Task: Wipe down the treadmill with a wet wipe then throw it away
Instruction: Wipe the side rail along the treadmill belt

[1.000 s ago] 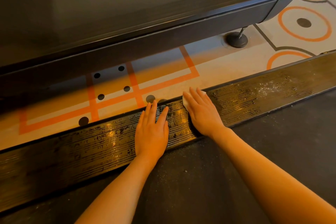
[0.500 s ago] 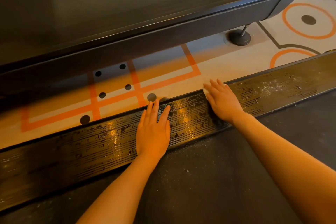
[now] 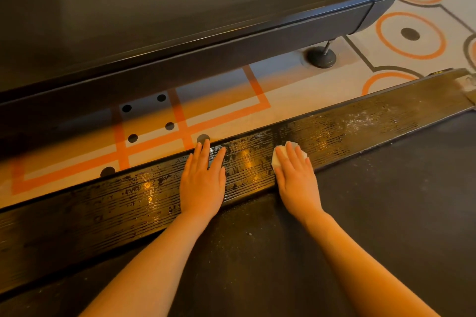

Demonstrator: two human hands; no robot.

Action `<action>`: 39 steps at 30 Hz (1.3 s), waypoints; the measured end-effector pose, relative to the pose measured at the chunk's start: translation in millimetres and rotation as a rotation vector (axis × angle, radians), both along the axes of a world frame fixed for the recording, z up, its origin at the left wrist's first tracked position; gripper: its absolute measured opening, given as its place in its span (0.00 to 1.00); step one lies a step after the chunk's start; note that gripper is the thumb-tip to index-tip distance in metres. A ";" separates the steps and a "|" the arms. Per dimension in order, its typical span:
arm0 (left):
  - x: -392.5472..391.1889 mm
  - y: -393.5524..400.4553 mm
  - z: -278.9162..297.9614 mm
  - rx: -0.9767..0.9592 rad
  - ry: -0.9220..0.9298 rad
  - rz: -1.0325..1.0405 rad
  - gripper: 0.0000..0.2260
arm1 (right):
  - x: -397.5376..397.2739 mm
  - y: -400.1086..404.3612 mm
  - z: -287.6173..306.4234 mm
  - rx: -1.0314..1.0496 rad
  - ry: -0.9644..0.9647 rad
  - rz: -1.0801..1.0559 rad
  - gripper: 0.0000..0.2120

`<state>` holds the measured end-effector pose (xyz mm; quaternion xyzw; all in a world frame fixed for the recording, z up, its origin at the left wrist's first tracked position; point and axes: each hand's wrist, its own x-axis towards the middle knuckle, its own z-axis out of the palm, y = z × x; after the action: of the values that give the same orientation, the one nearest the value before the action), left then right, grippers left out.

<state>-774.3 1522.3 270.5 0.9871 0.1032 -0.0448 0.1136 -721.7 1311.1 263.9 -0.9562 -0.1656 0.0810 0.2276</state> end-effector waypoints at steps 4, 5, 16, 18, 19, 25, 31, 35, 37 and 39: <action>-1.1 -4.5 16.6 -0.007 0.086 -0.008 0.23 | 3.6 -1.6 10.9 -0.030 0.018 0.034 0.23; -1.0 -7.3 23.6 -0.016 0.094 -0.013 0.24 | 5.1 -3.1 13.9 -0.048 0.032 0.051 0.23; 8.7 -37.4 102.8 -0.162 0.134 -0.005 0.24 | 9.0 -20.8 85.4 -0.376 0.108 0.224 0.27; 13.6 -42.5 115.0 -0.184 0.148 -0.002 0.24 | 8.7 -25.0 100.2 -0.426 0.115 0.242 0.27; 15.6 -44.7 119.9 -0.194 0.161 -0.003 0.24 | 8.9 -27.5 106.7 -0.451 0.118 0.243 0.27; 30.6 -67.7 124.6 -0.280 0.263 0.034 0.25 | 14.2 -33.3 133.0 -0.535 0.115 0.214 0.28; 28.2 -103.5 132.0 -0.382 0.372 0.002 0.27 | 11.6 -29.0 151.1 -0.654 0.099 0.200 0.27; 26.6 -105.1 131.7 -0.458 0.399 0.019 0.27 | 14.8 -37.1 167.8 -0.715 0.109 0.155 0.27; 28.2 -103.5 132.3 -0.479 0.405 0.035 0.27 | 15.9 -42.3 175.2 -0.730 0.113 0.123 0.27; 27.0 -104.1 133.1 -0.476 0.395 0.015 0.28 | 14.9 -47.0 182.9 -0.738 0.113 0.103 0.27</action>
<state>-747.3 1418.1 403.6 0.9042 0.1173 -0.2576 0.3197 -706.8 1264.1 446.8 -0.9583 -0.1603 0.1994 -0.1277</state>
